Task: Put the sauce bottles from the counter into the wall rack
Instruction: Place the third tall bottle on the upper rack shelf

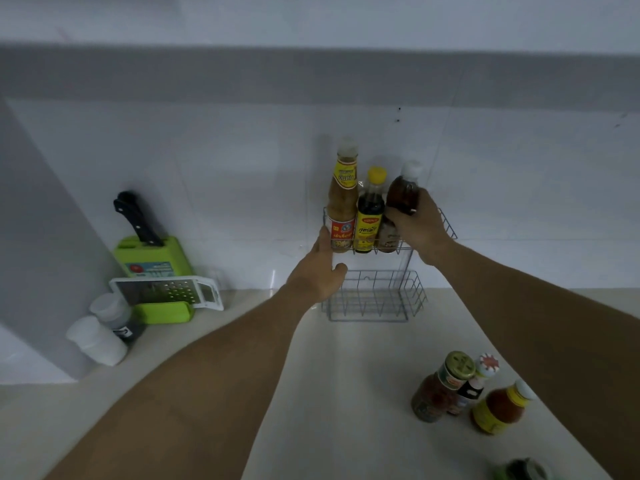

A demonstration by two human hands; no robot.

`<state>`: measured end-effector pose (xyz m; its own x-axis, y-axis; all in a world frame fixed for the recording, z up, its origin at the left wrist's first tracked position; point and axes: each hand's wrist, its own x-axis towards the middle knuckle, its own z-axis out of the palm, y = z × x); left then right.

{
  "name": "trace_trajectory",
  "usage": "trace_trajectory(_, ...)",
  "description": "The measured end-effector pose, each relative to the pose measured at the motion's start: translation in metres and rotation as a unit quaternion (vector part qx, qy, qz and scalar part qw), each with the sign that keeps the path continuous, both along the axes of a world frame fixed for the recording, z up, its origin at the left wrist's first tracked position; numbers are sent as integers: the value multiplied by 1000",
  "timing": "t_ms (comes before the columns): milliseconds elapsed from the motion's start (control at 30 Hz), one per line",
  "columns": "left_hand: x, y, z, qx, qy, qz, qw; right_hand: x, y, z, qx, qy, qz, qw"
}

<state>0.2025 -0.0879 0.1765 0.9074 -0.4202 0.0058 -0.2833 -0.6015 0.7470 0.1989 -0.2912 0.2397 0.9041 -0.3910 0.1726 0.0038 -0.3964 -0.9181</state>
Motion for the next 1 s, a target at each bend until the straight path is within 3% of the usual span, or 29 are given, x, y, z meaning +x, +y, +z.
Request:
trace_trajectory(167,-2,-2,0,8,2,6,1000,-1,-5,-4,-50,50,41,997)
trace_trajectory(567,-3,2,0,19,19,-18,999,0,-8,-14,-51,77,81,992)
trace_trajectory(1000,-7,0,-5,6,17,-20,1000,-3,-14,-21,-83,109,69,988)
